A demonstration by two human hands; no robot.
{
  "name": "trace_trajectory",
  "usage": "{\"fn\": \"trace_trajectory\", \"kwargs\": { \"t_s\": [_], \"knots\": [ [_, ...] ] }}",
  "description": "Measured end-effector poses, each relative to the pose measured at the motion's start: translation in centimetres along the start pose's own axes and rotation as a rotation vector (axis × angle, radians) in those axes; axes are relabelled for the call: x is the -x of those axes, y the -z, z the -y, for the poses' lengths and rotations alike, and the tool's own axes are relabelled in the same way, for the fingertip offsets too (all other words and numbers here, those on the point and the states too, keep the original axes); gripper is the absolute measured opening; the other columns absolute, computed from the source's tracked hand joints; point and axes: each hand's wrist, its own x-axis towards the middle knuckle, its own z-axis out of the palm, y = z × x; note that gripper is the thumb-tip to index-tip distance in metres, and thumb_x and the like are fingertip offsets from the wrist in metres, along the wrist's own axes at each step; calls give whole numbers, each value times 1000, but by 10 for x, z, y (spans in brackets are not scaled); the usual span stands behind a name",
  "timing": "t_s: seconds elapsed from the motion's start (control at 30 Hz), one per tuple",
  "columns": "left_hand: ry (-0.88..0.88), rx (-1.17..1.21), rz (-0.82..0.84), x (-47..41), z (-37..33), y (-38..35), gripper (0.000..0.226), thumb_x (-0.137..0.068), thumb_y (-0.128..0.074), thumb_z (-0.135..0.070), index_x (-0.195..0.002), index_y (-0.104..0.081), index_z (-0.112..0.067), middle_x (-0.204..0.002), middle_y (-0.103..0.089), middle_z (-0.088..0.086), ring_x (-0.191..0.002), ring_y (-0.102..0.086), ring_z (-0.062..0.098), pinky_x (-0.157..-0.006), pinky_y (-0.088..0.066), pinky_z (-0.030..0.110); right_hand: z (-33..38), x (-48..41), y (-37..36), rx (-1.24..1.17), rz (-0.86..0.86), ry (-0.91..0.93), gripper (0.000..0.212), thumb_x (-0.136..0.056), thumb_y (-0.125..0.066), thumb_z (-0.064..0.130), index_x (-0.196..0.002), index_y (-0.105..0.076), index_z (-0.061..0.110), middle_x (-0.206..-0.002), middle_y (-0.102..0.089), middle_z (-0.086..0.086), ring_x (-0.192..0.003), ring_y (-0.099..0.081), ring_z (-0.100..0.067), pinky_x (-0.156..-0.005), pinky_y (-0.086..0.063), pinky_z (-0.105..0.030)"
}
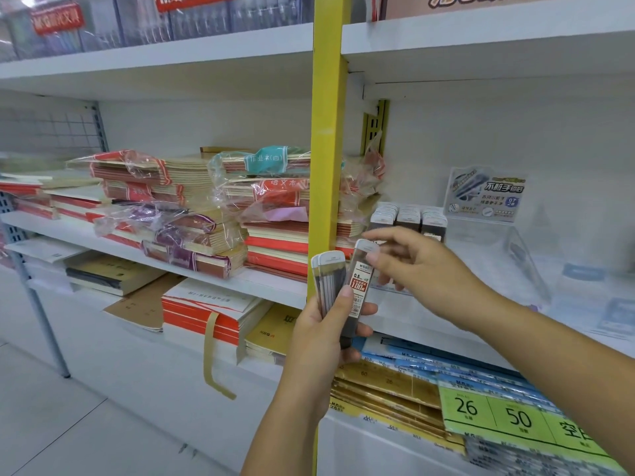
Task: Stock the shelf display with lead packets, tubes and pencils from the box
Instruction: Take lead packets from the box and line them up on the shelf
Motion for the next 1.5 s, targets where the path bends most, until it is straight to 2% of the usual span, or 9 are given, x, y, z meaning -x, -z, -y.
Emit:
{"fn": "trace_trajectory", "kwargs": {
  "t_s": [0.13, 0.27, 0.4, 0.57, 0.83, 0.97, 1.1, 1.27, 1.5],
  "knots": [
    [16, -7, 14, 2, 0, -1, 37, -81, -58, -59, -112, -65, -40, -100, -78, -1, -70, -66, 6, -50, -48, 20, 2, 5, -3, -87, -33, -42, 22, -91, -64, 13, -109, -61, 26, -83, -73, -6, -63, -63, -8, -55, -47, -22],
    [39, 10, -7, 1, -1, 1, 28, -95, -49, -49, -117, -60, -34, -100, -78, -1, -68, -66, 6, -48, -48, 21, 10, -3, 14, -131, -299, 57, 21, -93, -61, 13, -98, -58, 34, -84, -73, 6, -66, -66, -5, -56, -50, -16],
    [45, 28, -28, -1, -2, 5, 22, -99, -47, -45, -117, -57, -36, -99, -77, -1, -68, -67, 8, -48, -50, 23, 16, -21, 38, 145, -488, 231, 17, -95, -57, 20, -99, -52, 36, -90, -65, 6, -79, -63, -3, -65, -52, -18],
    [41, 37, -29, -1, -4, 6, 19, -100, -46, -44, -114, -57, -37, -99, -77, -1, -66, -66, 7, -47, -49, 22, 6, -39, 33, 563, -346, 264, 17, -95, -58, 25, -105, -48, 35, -83, -62, 12, -70, -57, -2, -59, -47, -25],
    [38, 24, -23, -1, -3, 6, 20, -102, -44, -42, -118, -55, -39, -97, -78, -2, -65, -66, 5, -47, -49, 22, -17, -53, 27, 603, -243, 156, 27, -90, -66, 25, -109, -48, 29, -78, -62, 5, -75, -60, -15, -68, -51, -37],
    [26, 1, -21, -2, -2, 6, 19, -102, -44, -43, -117, -54, -40, -98, -77, -3, -66, -66, 5, -48, -49, 22, -29, -59, 25, 845, -295, 216, 20, -85, -70, 29, -103, -64, 23, -92, -55, 6, -100, -45, -18, -72, -34, -31],
    [31, -6, -22, -3, -2, 5, 18, -101, -46, -44, -116, -55, -41, -98, -77, -4, -67, -67, 5, -48, -50, 22, -33, -57, 26, 952, -333, 208, 13, -87, -68, 28, -98, -73, 21, -98, -51, 4, -103, -38, -18, -79, -24, -26],
    [31, -42, -14, -1, -3, 2, 18, -100, -49, -45, -115, -56, -39, -97, -78, -5, -69, -69, 5, -50, -51, 21, -19, -30, 24, 732, -378, 272, 12, -92, -62, 22, -100, -70, 20, -96, -59, 5, -99, -44, -14, -79, -31, -23],
    [-3, -74, 62, 8, -2, -7, 12, -94, -57, -49, -101, -66, -49, -98, -77, 1, -74, -71, 10, -50, -49, 20, -10, 19, 0, 79, -15, 98, 24, -85, -71, 28, -104, -65, 40, -87, -67, 13, -82, -61, -3, -72, -47, -12]
  ]
}}
